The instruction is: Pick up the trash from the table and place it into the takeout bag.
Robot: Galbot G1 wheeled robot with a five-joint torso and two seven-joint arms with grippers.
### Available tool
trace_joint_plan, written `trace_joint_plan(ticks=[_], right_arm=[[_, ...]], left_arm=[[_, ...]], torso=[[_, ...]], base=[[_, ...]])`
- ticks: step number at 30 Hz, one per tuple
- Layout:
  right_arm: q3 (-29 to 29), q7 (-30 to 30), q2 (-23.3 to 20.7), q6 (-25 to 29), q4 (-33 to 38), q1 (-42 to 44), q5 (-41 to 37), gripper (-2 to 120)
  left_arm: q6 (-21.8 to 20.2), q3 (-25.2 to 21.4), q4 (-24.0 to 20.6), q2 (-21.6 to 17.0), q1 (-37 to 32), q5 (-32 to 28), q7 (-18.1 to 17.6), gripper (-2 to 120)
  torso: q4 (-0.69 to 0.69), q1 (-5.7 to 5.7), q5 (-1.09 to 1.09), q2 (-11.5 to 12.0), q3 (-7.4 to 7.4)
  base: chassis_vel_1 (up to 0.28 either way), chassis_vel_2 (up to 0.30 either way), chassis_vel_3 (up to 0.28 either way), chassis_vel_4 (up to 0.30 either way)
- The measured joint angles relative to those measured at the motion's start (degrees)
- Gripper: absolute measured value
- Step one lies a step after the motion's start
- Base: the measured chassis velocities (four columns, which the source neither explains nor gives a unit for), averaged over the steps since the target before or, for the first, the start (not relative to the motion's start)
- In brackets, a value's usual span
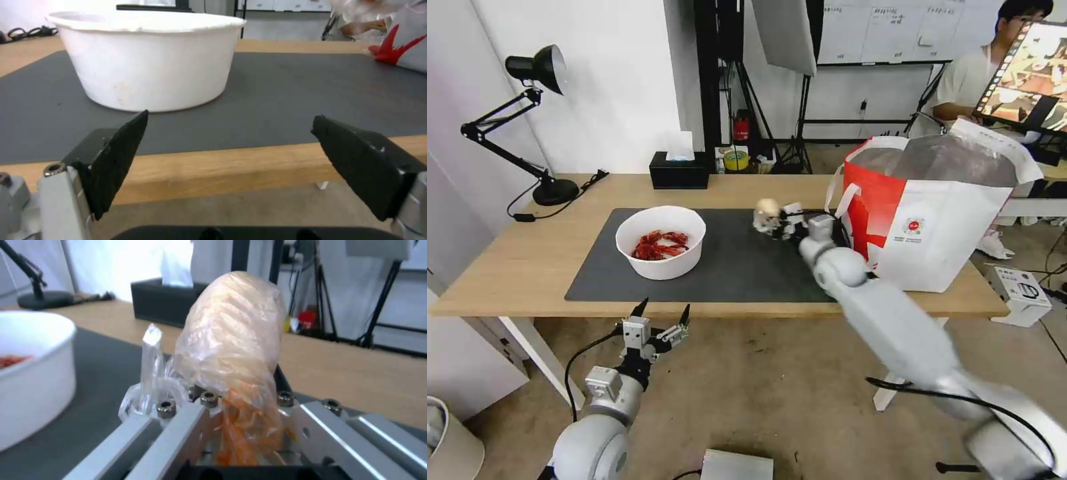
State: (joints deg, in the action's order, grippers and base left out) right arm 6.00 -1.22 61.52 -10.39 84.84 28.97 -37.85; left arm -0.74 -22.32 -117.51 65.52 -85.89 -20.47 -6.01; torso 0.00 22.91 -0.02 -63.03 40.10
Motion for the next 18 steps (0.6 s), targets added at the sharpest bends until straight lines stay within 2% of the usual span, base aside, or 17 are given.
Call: trace_joint_plan(ticks=[5, 6, 9, 18], right_arm=[[-3.7, -2.6, -4.7, -0.2, 9.1, 3.4, -2.4, 7], [-3.7, -2.6, -4.7, -0.2, 9.1, 3.4, -2.4, 7], [-7.7, -5.2, -7.2, -1.1, 14.3, 3.8, -4.0, 7], [-14.7, -11.3, -11.8, -3.8, 18.4, 1.9, -7.5, 6]], left_arm=[[0.1, 0.3, -0.1, 0.4, -0.1, 0.2, 0.0, 100], [0.1, 0.3, -0.1, 0.4, -0.1, 0.2, 0.0, 100], [0.1, 0.4, -0.5, 0.6, -0.3, 0.4, 0.0, 100], [0.1, 0.3, -0.8, 0.5, -0.6, 0.5, 0.0, 100]], torso=[[0.01, 0.0, 0.0, 0.0, 0.0], [0.01, 0.0, 0.0, 0.0, 0.0], [-0.01, 0.0, 0.03, 0.0, 0.0], [-0.01, 0.0, 0.01, 0.0, 0.0]], base=[[0.0, 0.0, 0.0, 0.0], [0.0, 0.0, 0.0, 0.0], [0.0, 0.0, 0.0, 0.0], [0.0, 0.0, 0.0, 0.0]])
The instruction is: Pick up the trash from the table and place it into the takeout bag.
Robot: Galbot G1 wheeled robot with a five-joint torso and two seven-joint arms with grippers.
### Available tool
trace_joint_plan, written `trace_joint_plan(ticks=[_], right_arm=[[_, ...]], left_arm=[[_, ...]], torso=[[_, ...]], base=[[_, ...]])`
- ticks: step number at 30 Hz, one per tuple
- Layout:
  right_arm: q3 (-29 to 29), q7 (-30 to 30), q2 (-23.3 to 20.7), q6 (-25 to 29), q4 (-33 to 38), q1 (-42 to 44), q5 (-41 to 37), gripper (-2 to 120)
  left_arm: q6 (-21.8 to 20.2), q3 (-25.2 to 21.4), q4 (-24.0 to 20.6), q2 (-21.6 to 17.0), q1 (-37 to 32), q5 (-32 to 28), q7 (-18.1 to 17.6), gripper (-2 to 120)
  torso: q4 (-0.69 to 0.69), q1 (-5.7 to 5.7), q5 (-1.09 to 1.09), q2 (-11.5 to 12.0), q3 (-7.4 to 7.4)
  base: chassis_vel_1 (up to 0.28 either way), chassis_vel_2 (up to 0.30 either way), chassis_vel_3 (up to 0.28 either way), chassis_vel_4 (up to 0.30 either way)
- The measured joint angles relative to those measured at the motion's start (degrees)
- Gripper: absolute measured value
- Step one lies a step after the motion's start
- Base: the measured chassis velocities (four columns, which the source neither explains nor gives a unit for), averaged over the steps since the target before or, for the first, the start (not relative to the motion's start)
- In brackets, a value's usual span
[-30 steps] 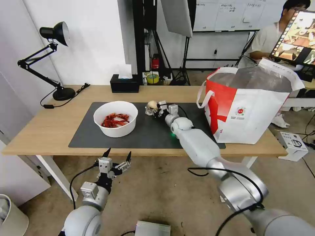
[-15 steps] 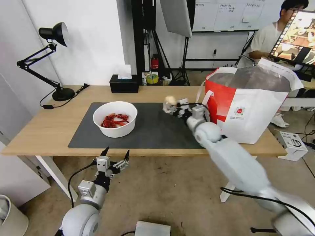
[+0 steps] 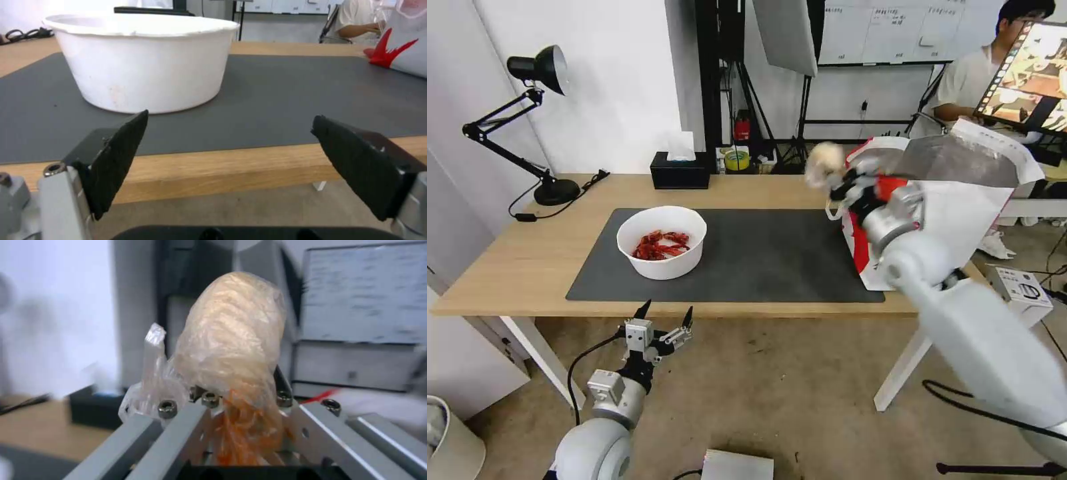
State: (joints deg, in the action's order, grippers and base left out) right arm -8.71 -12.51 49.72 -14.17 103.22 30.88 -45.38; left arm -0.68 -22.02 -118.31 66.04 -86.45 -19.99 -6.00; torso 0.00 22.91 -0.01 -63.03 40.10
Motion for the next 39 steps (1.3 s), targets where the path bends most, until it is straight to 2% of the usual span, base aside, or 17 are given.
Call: trace_joint_plan(ticks=[2, 7, 18, 20, 22, 23, 26, 27, 30, 34, 36, 37, 39], right_arm=[[-0.7, -0.8, -0.6, -0.5, 0.2, -0.1, 0.0, 6], [-5.7, -8.4, -4.8, -5.4, 1.1, 2.1, -0.3, 6], [-8.1, -12.3, -6.4, -9.8, -1.4, 4.9, -1.0, 7], [-8.2, -12.4, -6.4, -9.9, -1.5, 5.3, -1.0, 12], [-8.4, -12.5, -6.4, -10.5, -1.3, 5.8, -1.1, 23], [-8.4, -12.5, -6.4, -10.5, -1.3, 5.8, -1.1, 23], [-8.4, -12.5, -6.4, -10.7, -1.0, 6.1, -1.1, 36], [-8.4, -12.5, -6.4, -10.7, -1.0, 6.1, -1.1, 36], [-8.4, -12.5, -6.6, -10.7, -0.9, 6.1, -0.9, 53], [-8.2, -12.5, -6.8, -10.7, -1.0, 5.9, -0.8, 61], [-7.7, -12.5, -6.9, -10.7, -1.1, 5.8, -0.5, 73], [-7.7, -12.5, -6.9, -10.7, -1.1, 5.8, -0.5, 73], [-7.6, -12.5, -6.8, -10.6, -0.7, 5.8, 0.2, 83]], left_arm=[[0.0, 0.0, 0.0, 0.0, 0.0, 0.0, 0.0, 100], [0.0, 0.4, 0.2, 0.4, 0.0, 0.4, 0.0, 100], [0.0, 1.0, 0.4, 0.6, 0.3, 0.7, 0.1, 100], [0.0, 1.0, 0.4, 0.5, 0.3, 0.7, 0.1, 100], [0.0, 1.0, 0.4, 0.5, 0.3, 0.7, 0.1, 100], [0.0, 1.0, 0.4, 0.5, 0.3, 0.7, 0.1, 100], [0.0, 1.1, 0.3, 0.6, 0.2, 0.7, 0.2, 100], [0.0, 1.1, 0.3, 0.6, 0.2, 0.7, 0.2, 100], [0.0, 1.2, 0.3, 0.6, 0.1, 0.9, 0.2, 100], [0.0, 1.3, 0.2, 0.4, 0.2, 0.9, 0.2, 100], [0.0, 1.3, 0.2, 0.4, 0.2, 0.8, 0.2, 100], [0.0, 1.3, 0.2, 0.4, 0.2, 0.8, 0.2, 100], [0.0, 1.5, 0.3, 0.6, 0.2, 1.0, 0.2, 100]], torso=[[0.0, 0.0, 0.0, 0.0, 0.0], [0.01, 0.0, -0.01, 0.0, 0.0], [0.01, 0.01, 0.0, 0.0, 0.01], [0.0, 0.01, 0.0, 0.0, 0.01], [0.01, 0.01, 0.0, 0.0, 0.01], [0.01, 0.01, 0.0, 0.0, 0.01], [0.0, 0.01, 0.01, 0.0, 0.01], [0.0, 0.01, 0.01, 0.0, 0.01], [0.01, 0.01, 0.01, 0.0, 0.01], [0.01, 0.01, 0.01, 0.0, 0.01], [0.0, 0.01, 0.01, 0.0, 0.01], [0.0, 0.01, 0.01, 0.0, 0.01], [0.0, 0.01, 0.01, 0.0, 0.01]], base=[[0.0, 0.0, 0.0, 0.0], [0.0, 0.0, 0.0, 0.0], [0.0, 0.0, 0.0, 0.0], [0.0, 0.0, 0.0, 0.0], [0.0, 0.0, 0.0, 0.0], [0.0, 0.0, 0.0, 0.0], [0.0, 0.0, 0.0, 0.0], [0.0, 0.0, 0.0, 0.0], [0.0, 0.0, 0.0, 0.0], [0.0, 0.0, 0.0, 0.0], [0.0, 0.0, 0.0, 0.0], [0.0, 0.0, 0.0, 0.0], [0.0, 0.0, 0.0, 0.0]])
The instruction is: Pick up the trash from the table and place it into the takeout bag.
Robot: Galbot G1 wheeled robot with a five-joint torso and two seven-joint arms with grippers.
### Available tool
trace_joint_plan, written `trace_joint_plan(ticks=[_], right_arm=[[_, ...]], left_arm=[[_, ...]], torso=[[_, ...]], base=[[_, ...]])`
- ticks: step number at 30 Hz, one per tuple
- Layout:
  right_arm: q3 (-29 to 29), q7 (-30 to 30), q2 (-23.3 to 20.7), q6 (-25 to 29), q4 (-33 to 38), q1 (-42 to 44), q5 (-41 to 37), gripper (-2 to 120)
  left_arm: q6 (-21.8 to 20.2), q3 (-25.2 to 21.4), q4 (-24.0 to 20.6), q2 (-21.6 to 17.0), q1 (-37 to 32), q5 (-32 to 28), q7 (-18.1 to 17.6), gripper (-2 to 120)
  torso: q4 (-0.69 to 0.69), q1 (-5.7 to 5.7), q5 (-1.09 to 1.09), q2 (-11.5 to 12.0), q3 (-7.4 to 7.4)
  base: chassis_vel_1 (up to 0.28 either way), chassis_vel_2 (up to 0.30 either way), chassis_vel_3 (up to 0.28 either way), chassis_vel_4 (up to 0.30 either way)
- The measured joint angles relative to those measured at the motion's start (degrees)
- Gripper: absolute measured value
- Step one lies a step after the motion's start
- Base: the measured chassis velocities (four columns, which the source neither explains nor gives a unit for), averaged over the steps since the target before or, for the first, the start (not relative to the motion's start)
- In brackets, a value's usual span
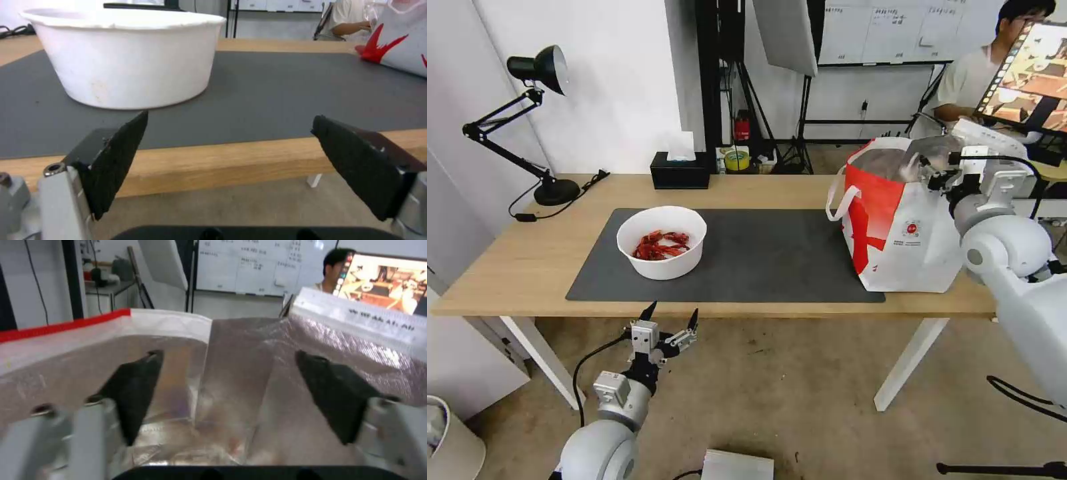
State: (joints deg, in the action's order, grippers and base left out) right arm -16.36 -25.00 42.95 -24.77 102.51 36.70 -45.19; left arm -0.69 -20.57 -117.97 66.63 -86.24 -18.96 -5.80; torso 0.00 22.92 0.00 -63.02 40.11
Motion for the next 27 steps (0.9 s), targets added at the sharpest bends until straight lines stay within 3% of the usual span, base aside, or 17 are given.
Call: trace_joint_plan(ticks=[5, 16, 27], right_arm=[[0.1, 0.7, 0.2, 1.7, 0.1, 0.0, 0.3, 99], [1.0, 7.2, 1.1, 9.8, 1.3, -1.7, -5.2, 100], [2.2, 12.7, 0.4, 10.1, 9.7, 4.7, -8.8, 100]], left_arm=[[0.0, 0.2, 0.0, 0.0, 0.3, 0.1, 0.0, 100], [-0.3, -0.3, -0.1, -0.2, 0.5, -0.8, 0.0, 100], [-0.3, -1.3, 0.1, -0.3, 0.6, -1.1, 0.0, 100]], torso=[[0.0, 0.0, 0.0, 0.0, 0.0], [-0.01, 0.0, 0.0, 0.0, 0.0], [0.01, 0.0, 0.01, 0.0, 0.0]], base=[[0.0, 0.0, 0.0, 0.0], [0.0, 0.0, 0.0, 0.0], [0.0, 0.0, 0.0, 0.0]])
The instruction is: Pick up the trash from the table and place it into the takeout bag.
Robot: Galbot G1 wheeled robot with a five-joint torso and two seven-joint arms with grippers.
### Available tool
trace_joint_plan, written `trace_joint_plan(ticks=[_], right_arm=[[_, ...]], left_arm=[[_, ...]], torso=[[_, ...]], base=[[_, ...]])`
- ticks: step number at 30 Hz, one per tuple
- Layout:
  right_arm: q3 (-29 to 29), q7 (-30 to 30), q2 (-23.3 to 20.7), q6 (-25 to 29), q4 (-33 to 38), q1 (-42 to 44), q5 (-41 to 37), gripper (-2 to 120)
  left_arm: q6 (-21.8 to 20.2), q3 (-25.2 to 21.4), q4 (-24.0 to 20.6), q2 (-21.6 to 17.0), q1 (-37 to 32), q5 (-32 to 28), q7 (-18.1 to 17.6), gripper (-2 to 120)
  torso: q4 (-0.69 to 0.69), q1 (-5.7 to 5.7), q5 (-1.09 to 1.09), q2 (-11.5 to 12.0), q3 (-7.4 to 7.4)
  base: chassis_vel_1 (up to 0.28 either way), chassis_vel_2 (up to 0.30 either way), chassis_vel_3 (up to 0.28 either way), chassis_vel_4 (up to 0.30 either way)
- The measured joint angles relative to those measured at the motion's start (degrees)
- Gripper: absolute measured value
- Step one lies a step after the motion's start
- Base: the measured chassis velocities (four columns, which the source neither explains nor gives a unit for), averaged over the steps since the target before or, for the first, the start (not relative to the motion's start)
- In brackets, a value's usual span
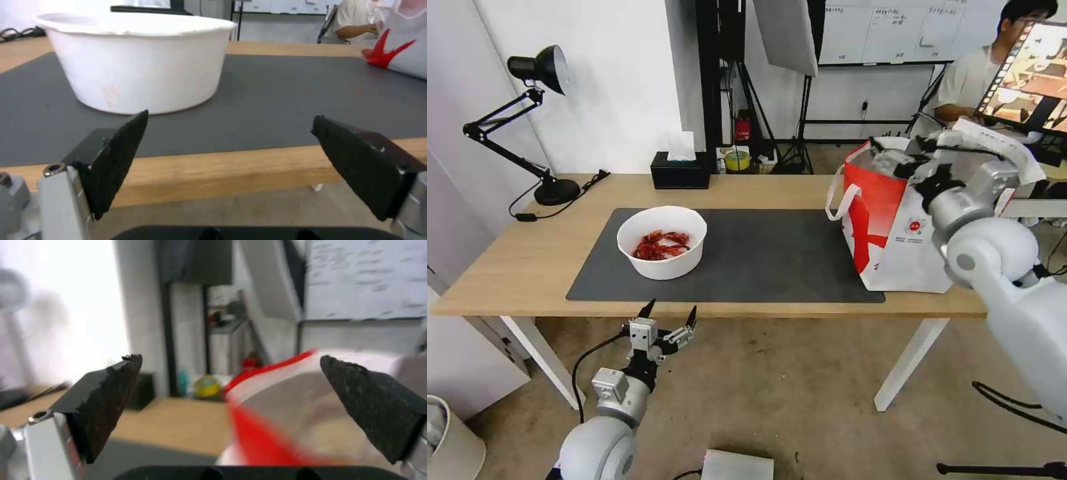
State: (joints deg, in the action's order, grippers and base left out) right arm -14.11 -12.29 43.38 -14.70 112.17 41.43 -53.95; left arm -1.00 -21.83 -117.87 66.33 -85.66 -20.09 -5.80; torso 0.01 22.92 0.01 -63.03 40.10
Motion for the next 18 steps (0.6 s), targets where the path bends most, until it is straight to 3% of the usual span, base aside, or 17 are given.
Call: trace_joint_plan(ticks=[7, 18], right_arm=[[1.4, 5.9, 2.5, -0.1, 4.1, 9.5, 4.0, 100], [1.3, 7.3, 3.5, 3.4, 7.8, 25.5, 12.0, 100]], left_arm=[[0.3, -3.3, -1.2, 1.4, -2.5, 0.3, 0.0, 100], [0.8, -3.3, -0.9, 1.7, -2.8, 0.5, 0.1, 100]], torso=[[-0.03, -0.01, -0.01, 0.0, 0.0], [-0.01, 0.0, 0.0, 0.0, 0.0]], base=[[0.0, 0.0, 0.0, 0.0], [0.0, 0.0, 0.0, 0.0]])
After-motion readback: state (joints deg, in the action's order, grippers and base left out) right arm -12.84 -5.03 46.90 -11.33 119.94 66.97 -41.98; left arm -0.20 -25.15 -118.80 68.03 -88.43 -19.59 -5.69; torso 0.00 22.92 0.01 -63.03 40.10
